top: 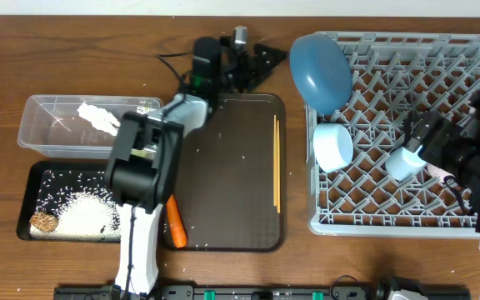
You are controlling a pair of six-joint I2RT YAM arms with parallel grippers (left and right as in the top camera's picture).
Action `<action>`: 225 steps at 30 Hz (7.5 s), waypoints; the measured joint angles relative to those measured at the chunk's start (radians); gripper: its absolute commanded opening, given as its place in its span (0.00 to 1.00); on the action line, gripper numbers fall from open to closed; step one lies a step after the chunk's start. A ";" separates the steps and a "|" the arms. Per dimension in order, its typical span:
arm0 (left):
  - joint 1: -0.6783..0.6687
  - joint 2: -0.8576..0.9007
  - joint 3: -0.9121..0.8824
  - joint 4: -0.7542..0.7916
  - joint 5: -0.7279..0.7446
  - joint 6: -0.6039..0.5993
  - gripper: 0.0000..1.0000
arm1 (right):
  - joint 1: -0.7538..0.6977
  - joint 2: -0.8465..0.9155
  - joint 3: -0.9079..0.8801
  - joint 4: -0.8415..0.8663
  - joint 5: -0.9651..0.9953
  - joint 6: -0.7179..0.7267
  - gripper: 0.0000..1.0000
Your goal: Sort waste into correct bins and load items into the dishwasher rack
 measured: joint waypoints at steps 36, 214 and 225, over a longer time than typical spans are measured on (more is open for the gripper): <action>-0.084 -0.735 -0.483 -1.686 -0.875 0.560 0.71 | 0.000 0.005 0.000 0.039 -0.155 -0.140 0.88; -0.543 -0.396 -0.409 -0.821 -1.143 0.681 0.38 | 0.000 0.007 0.000 0.030 -0.108 -0.043 0.87; -0.432 -0.395 -0.395 -0.844 -1.030 0.676 0.19 | 0.000 0.007 0.000 0.029 -0.108 -0.043 0.87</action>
